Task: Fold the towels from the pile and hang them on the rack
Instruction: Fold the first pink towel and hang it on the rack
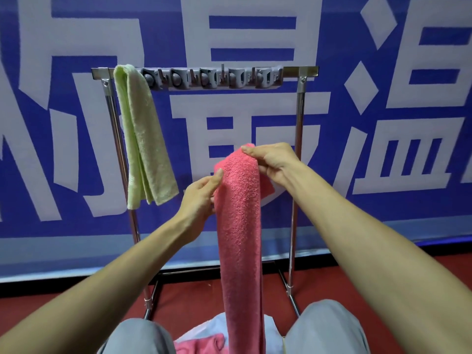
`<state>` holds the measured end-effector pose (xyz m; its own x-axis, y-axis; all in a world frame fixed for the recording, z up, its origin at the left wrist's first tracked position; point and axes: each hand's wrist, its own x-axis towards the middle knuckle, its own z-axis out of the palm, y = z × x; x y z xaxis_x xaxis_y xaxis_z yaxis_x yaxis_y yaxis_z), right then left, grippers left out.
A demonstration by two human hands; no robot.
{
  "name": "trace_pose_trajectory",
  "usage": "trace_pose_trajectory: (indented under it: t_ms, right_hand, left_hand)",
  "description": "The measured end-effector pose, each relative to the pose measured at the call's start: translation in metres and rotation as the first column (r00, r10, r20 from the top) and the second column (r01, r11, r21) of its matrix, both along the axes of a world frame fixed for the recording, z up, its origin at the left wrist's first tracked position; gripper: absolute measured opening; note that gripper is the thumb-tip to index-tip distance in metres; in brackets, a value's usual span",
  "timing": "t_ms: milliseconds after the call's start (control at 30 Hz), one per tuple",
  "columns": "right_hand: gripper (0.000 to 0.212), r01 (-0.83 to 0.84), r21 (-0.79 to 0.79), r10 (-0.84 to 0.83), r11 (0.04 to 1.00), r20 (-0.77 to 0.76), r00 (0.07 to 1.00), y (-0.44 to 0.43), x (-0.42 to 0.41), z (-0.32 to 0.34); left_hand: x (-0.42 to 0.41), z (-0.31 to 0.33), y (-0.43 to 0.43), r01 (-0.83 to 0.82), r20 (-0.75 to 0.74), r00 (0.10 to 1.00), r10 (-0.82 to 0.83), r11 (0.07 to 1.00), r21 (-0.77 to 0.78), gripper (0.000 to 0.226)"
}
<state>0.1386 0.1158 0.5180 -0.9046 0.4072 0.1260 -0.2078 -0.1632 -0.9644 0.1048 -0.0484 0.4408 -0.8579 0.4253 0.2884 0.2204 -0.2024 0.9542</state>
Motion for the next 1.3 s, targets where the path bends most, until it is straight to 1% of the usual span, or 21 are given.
trace_pose_trajectory:
  t_ms: [67, 100, 167, 267, 333, 400, 500, 600, 667, 733, 833, 900, 967, 1000, 1033, 1100, 1167, 1233, 1300]
  right_hand:
    - [0.028, 0.017, -0.031, -0.016, 0.999, 0.008, 1.000, 0.004, -0.001, -0.002]
    - [0.028, 0.019, -0.040, -0.018, 0.999, 0.012, 1.000, 0.005, 0.000, -0.003]
    - [0.027, 0.016, -0.070, -0.016, 0.997, 0.003, 1.000, 0.007, 0.001, -0.004]
    - [0.027, 0.008, -0.099, -0.011, 0.995, -0.025, 1.000, 0.009, 0.004, -0.006]
    - [0.029, 0.005, -0.075, -0.006, 0.997, -0.015, 1.000, 0.011, 0.005, -0.009]
    - [0.032, -0.042, -0.035, 0.042, 0.999, 0.017, 0.999, 0.011, 0.007, -0.014]
    - [0.039, -0.156, 0.003, 0.155, 0.988, 0.053, 0.986, 0.010, 0.012, -0.022]
    - [0.049, -0.257, 0.028, 0.257, 0.966, 0.018, 0.966, 0.007, 0.014, -0.029]
    - [0.053, -0.309, 0.056, 0.309, 0.950, -0.005, 0.951, 0.005, 0.014, -0.034]
    - [0.047, -0.353, 0.089, 0.354, 0.931, 0.008, 0.935, 0.005, 0.017, -0.036]
    - [0.029, -0.445, 0.179, 0.441, 0.877, 0.065, 0.895, 0.007, 0.026, -0.038]
    - [0.018, -0.476, 0.203, 0.474, 0.856, 0.062, 0.878, 0.009, 0.029, -0.039]
    - [0.013, -0.443, 0.219, 0.447, 0.869, 0.032, 0.894, 0.008, 0.028, -0.038]
    - [0.015, -0.401, 0.229, 0.409, 0.887, 0.016, 0.912, 0.007, 0.026, -0.037]
    - [0.016, -0.352, 0.240, 0.362, 0.904, 0.002, 0.932, 0.006, 0.026, -0.035]
    - [0.014, -0.261, 0.267, 0.276, 0.928, -0.020, 0.961, 0.002, 0.024, -0.030]
    - [0.016, -0.197, 0.270, 0.213, 0.943, -0.033, 0.976, -0.003, 0.022, -0.023]
    - [0.020, -0.155, 0.254, 0.167, 0.955, -0.029, 0.985, -0.008, 0.019, -0.015]
    - [0.019, -0.141, 0.232, 0.142, 0.962, 0.013, 0.990, -0.011, 0.015, -0.007]
  left_hand:
    - [0.003, 0.004, 0.003, -0.031, -0.010, 0.999, 0.031, 0.997, -0.065, 0.035]
    - [0.004, 0.007, 0.004, -0.046, -0.001, 0.999, 0.047, 0.997, -0.069, 0.026]
    - [0.004, 0.017, 0.007, -0.073, 0.013, 0.997, 0.073, 0.997, -0.037, 0.018]
    - [0.003, 0.035, 0.011, -0.097, -0.002, 0.995, 0.097, 0.995, -0.018, 0.016]
    - [0.001, 0.048, 0.015, -0.105, 0.007, 0.994, 0.105, 0.994, 0.034, 0.020]
    - [0.001, 0.062, 0.018, -0.136, 0.038, 0.990, 0.134, 0.989, 0.060, 0.021]
    - [0.002, 0.078, 0.022, -0.150, 0.151, 0.979, 0.138, 0.986, 0.074, 0.019]
    - [0.005, 0.085, 0.024, -0.169, 0.292, 0.948, 0.128, 0.979, 0.119, 0.011]
    - [0.002, 0.089, 0.022, -0.197, 0.327, 0.934, 0.147, 0.972, 0.126, 0.011]
    - [-0.001, 0.094, 0.017, -0.209, 0.346, 0.926, 0.152, 0.969, 0.134, 0.011]
    - [-0.005, 0.099, 0.009, -0.209, 0.377, 0.915, 0.140, 0.967, 0.147, 0.009]
    - [-0.009, 0.098, 0.006, -0.236, 0.384, 0.909, 0.163, 0.960, 0.149, 0.007]
    - [-0.016, 0.093, 0.002, -0.290, 0.390, 0.898, 0.202, 0.940, 0.181, 0.016]
    - [-0.020, 0.090, 0.001, -0.320, 0.401, 0.890, 0.218, 0.925, 0.206, 0.022]
    - [-0.023, 0.087, -0.001, -0.349, 0.416, 0.879, 0.234, 0.909, 0.227, 0.022]
    - [-0.027, 0.078, -0.003, -0.367, 0.434, 0.866, 0.248, 0.905, 0.216, 0.009]
    - [-0.029, 0.067, -0.005, -0.285, 0.427, 0.884, 0.192, 0.944, 0.166, 0.031]
    - [-0.024, 0.053, -0.004, -0.147, 0.388, 0.918, 0.085, 0.980, 0.134, 0.054]
    - [-0.018, 0.040, -0.002, -0.058, 0.351, 0.936, 0.026, 0.995, 0.081, 0.066]
